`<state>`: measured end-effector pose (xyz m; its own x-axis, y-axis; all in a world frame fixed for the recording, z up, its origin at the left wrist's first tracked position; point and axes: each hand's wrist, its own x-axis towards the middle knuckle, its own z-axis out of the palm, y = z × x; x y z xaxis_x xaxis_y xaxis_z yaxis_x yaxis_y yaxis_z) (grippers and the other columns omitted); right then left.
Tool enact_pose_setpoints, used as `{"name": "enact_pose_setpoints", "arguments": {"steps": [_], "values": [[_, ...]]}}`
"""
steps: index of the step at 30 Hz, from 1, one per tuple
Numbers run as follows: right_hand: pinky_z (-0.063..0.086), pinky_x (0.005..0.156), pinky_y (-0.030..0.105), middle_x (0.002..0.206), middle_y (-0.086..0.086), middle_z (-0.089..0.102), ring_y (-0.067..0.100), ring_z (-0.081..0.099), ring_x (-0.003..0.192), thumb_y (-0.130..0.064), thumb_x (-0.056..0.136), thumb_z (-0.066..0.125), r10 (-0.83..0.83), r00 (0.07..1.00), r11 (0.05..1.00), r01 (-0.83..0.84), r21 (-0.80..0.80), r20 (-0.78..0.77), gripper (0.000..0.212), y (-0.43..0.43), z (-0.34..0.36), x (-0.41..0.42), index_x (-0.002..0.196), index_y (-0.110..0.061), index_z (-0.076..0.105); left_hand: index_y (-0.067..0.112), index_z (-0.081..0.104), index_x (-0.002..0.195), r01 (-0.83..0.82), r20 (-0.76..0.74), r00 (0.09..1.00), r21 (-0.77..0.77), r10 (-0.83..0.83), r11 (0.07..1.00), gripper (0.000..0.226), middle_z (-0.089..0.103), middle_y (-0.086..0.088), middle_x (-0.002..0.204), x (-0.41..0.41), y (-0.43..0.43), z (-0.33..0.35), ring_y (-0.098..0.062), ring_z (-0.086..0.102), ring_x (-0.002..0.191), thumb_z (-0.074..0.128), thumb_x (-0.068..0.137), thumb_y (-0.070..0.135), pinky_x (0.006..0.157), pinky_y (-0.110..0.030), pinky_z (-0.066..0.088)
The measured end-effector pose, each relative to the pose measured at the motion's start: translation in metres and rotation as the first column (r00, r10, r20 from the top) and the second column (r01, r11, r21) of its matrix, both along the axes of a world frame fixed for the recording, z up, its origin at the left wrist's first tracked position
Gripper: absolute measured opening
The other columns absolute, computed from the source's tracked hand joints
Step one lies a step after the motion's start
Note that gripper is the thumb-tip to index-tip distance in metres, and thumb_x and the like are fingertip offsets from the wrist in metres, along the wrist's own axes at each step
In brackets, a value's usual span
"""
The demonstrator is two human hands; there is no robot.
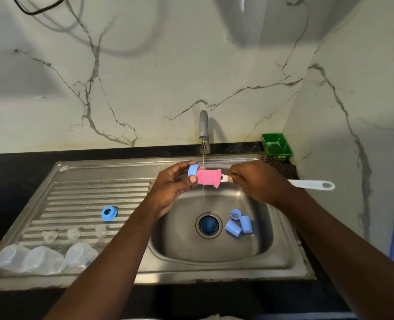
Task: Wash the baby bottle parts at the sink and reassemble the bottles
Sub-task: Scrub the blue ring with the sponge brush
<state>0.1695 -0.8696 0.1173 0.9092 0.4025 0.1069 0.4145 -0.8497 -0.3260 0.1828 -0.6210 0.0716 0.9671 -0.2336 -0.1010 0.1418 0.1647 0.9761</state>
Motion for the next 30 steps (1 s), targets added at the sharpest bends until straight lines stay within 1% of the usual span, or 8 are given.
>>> {"name": "enact_pose_setpoints", "arguments": {"steps": [4, 7, 10, 13, 17, 20, 25, 30], "values": [[0.044, 0.059, 0.03, 0.076, -0.005, 0.065, 0.007, 0.059, 0.063, -0.023, 0.077, 0.083, -0.023, 0.995, 0.982, 0.041, 0.183, -0.101, 0.025, 0.004, 0.013, -0.005, 0.093, -0.018, 0.065, 0.009, 0.063, 0.126, 0.013, -0.033, 0.999, -0.125, -0.017, 0.992, 0.04, 0.071, -0.01, 0.122, 0.008, 0.004, 0.0, -0.024, 0.066, 0.118, 0.063, 0.088, -0.005, 0.094, -0.036, 0.057], [0.049, 0.049, 0.029, 0.06, -0.005, 0.063, 0.009, 0.06, 0.047, -0.015, 0.081, 0.08, -0.098, 0.984, 0.948, 0.138, 0.287, -0.148, 0.02, 0.011, 0.014, -0.006, 0.078, -0.019, 0.061, 0.006, 0.062, 0.128, 0.024, -0.044, 0.999, -0.189, -0.032, 0.982, 0.042, 0.069, -0.012, 0.125, 0.014, 0.008, 0.002, -0.024, 0.067, 0.114, 0.061, 0.088, -0.007, 0.092, -0.034, 0.058], [0.05, 0.06, 0.037, 0.06, -0.01, 0.053, 0.017, 0.056, 0.062, -0.03, 0.089, 0.069, -0.193, 0.981, 0.978, 0.19, 0.091, 0.027, 0.031, 0.019, 0.009, -0.001, 0.065, -0.031, 0.05, 0.003, 0.06, 0.131, 0.036, -0.038, 0.998, -0.212, -0.045, 0.977, 0.044, 0.068, -0.014, 0.126, 0.02, 0.013, 0.002, -0.024, 0.068, 0.111, 0.061, 0.089, -0.01, 0.092, -0.034, 0.058], [0.047, 0.064, 0.038, 0.065, -0.006, 0.051, 0.025, 0.059, 0.072, -0.032, 0.097, 0.057, -0.169, 0.986, 0.984, 0.169, -0.057, 0.0, 0.034, 0.03, 0.011, 0.001, 0.066, -0.029, 0.043, 0.005, 0.061, 0.13, 0.058, -0.035, 0.997, -0.206, -0.066, 0.977, 0.045, 0.068, -0.014, 0.126, 0.028, 0.016, -0.004, -0.025, 0.069, 0.11, 0.063, 0.088, -0.01, 0.096, -0.038, 0.057], [0.039, 0.045, 0.016, 0.065, -0.006, 0.06, 0.004, 0.055, 0.047, -0.029, 0.084, 0.076, -0.162, 0.977, 0.985, 0.168, 0.035, -0.14, 0.029, 0.039, 0.019, -0.008, 0.091, -0.024, 0.048, 0.009, 0.065, 0.125, 0.085, -0.065, 0.993, -0.208, -0.101, 0.974, 0.043, 0.07, -0.011, 0.124, 0.035, 0.021, -0.012, -0.028, 0.067, 0.115, 0.068, 0.084, -0.004, 0.097, -0.04, 0.056], [0.052, 0.051, 0.028, 0.063, -0.007, 0.062, 0.007, 0.06, 0.043, -0.025, 0.084, 0.077, -0.201, 0.969, 0.977, 0.209, 0.041, -0.14, 0.023, 0.037, 0.022, -0.013, 0.084, -0.022, 0.054, 0.01, 0.065, 0.125, 0.132, -0.058, 0.988, -0.199, -0.146, 0.971, 0.05, 0.069, -0.012, 0.126, 0.04, 0.022, -0.012, -0.028, 0.067, 0.116, 0.073, 0.077, 0.003, 0.096, -0.04, 0.056], [0.053, 0.071, 0.039, 0.082, -0.003, 0.067, 0.02, 0.064, 0.079, -0.034, 0.096, 0.059, -0.244, 0.97, 0.965, 0.24, -0.107, -0.018, 0.016, 0.043, 0.022, -0.015, 0.094, -0.021, 0.068, 0.011, 0.067, 0.124, 0.18, -0.044, 0.98, -0.195, -0.192, 0.964, 0.05, 0.067, -0.014, 0.128, 0.047, 0.023, -0.013, -0.027, 0.066, 0.116, 0.074, 0.075, 0.004, 0.094, -0.038, 0.058], [0.045, 0.056, 0.027, 0.069, -0.003, 0.068, 0.005, 0.061, 0.054, -0.03, 0.09, 0.071, -0.268, 0.947, 0.958, 0.282, 0.06, -0.177, 0.016, 0.05, 0.03, -0.016, 0.08, -0.024, 0.059, 0.009, 0.065, 0.126, 0.195, -0.047, 0.977, -0.214, -0.209, 0.957, 0.053, 0.067, -0.016, 0.126, 0.049, 0.025, -0.012, -0.027, 0.069, 0.112, 0.074, 0.074, 0.004, 0.092, -0.036, 0.058]]}}
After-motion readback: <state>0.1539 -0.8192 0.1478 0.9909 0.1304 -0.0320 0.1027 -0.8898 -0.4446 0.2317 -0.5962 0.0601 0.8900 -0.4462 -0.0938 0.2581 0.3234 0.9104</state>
